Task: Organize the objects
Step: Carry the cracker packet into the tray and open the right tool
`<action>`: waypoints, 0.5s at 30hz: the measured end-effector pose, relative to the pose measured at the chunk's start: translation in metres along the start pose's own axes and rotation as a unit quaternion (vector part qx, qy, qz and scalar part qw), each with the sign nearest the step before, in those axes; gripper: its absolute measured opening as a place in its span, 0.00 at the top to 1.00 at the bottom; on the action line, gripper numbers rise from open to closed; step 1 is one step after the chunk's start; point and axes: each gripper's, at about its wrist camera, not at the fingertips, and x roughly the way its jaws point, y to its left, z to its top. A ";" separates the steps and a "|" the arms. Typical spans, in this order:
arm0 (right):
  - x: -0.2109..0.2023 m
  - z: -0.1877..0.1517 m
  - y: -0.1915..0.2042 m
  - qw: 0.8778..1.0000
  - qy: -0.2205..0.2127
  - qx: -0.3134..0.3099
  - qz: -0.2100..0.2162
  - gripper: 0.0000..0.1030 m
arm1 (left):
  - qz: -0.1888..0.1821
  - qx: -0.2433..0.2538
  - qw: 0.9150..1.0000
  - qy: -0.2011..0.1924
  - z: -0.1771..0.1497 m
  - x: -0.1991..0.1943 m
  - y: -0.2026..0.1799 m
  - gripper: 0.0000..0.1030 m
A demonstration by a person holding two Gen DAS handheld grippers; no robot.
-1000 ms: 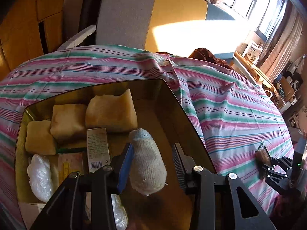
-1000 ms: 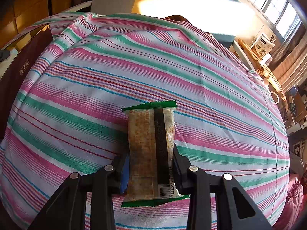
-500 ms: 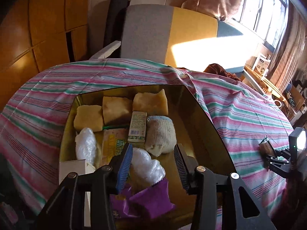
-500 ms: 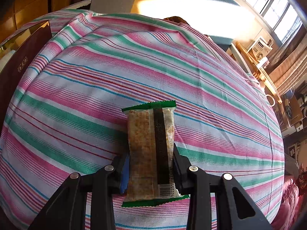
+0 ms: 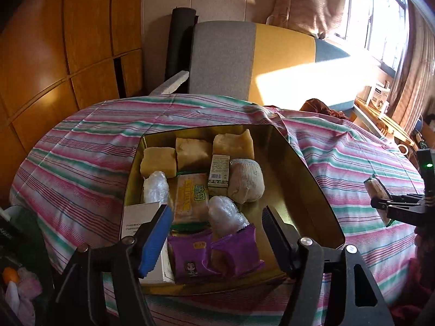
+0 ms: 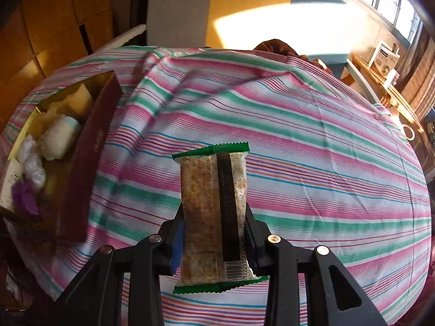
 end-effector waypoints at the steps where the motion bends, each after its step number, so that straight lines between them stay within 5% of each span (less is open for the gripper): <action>1: -0.010 0.004 0.020 1.000 -0.009 -0.011 0.014 0.65 | 0.002 -0.003 1.000 0.000 -0.001 -0.001 0.002 0.26; 7: -0.031 0.028 0.113 0.993 -0.035 -0.070 0.086 0.65 | 0.010 -0.022 1.000 -0.002 -0.006 -0.007 0.017 0.21; 15: 0.004 0.035 0.177 0.990 0.008 -0.083 0.111 0.65 | 0.025 -0.060 0.998 -0.010 -0.010 -0.015 0.044 0.05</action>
